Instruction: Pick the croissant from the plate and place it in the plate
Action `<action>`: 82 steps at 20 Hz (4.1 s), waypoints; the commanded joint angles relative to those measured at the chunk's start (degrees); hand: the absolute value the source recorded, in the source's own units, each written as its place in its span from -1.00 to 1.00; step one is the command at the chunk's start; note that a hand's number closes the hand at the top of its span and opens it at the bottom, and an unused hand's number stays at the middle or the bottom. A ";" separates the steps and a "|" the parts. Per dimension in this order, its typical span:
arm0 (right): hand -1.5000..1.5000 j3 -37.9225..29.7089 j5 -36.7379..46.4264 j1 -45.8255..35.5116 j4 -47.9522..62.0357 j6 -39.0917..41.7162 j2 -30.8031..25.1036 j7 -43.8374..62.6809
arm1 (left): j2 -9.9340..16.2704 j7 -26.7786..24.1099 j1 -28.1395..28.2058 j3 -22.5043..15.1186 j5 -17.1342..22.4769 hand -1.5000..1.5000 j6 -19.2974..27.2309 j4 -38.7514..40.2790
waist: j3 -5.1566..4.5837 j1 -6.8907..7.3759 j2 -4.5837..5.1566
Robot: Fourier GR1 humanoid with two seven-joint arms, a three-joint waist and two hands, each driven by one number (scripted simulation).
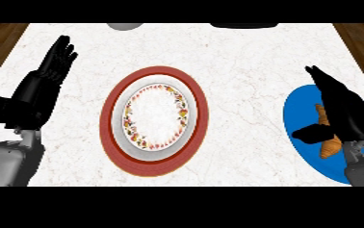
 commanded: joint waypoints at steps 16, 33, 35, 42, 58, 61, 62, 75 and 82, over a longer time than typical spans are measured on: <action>-1.00 1.50 -2.74 -6.05 -2.78 32.29 -0.58 30.04 | -2.10 -0.25 -1.97 1.87 -1.28 0.00 -2.55 2.05 | 0.38 0.38 0.31; -1.00 -4.51 5.73 -3.72 15.74 30.15 5.34 16.58 | -5.81 -0.10 -0.84 3.74 -5.31 0.00 -4.00 0.09 | 0.43 0.78 0.45; -1.00 -3.22 8.19 -0.66 14.94 28.42 7.59 18.18 | -5.95 0.88 0.15 4.33 -4.51 0.00 -4.91 -1.41 | 0.43 0.74 0.40; -1.00 -6.58 12.90 -2.58 22.73 29.44 4.30 12.13 | -5.53 1.77 -4.76 6.96 -4.48 0.00 -7.62 3.80 | 0.43 0.66 0.51; 1.00 -2.06 23.43 17.55 -4.49 7.12 9.62 12.95 | -5.50 0.29 2.04 9.60 -6.45 0.00 -6.28 0.94 | 0.25 -4.11 -0.88; 1.00 0.60 25.89 27.58 -16.73 4.01 9.91 15.21 | -5.71 -0.06 3.57 9.79 -6.14 0.00 -6.48 0.02 | 0.21 -4.17 -0.84; 1.00 1.89 28.21 30.92 -20.16 1.57 9.88 15.65 | -5.58 0.55 3.71 9.46 -5.96 0.00 -6.80 -1.58 | 0.26 -3.82 -0.87; 1.00 22.45 37.64 28.06 -49.90 0.96 18.22 17.13 | -7.78 0.83 -1.14 7.34 -7.58 0.00 -5.97 0.53 | 0.29 -0.01 0.19; 1.00 29.74 40.71 10.33 -43.42 13.59 32.97 25.11 | -7.68 2.56 -3.93 7.07 -7.01 0.00 -7.42 1.04 | 0.26 1.21 0.54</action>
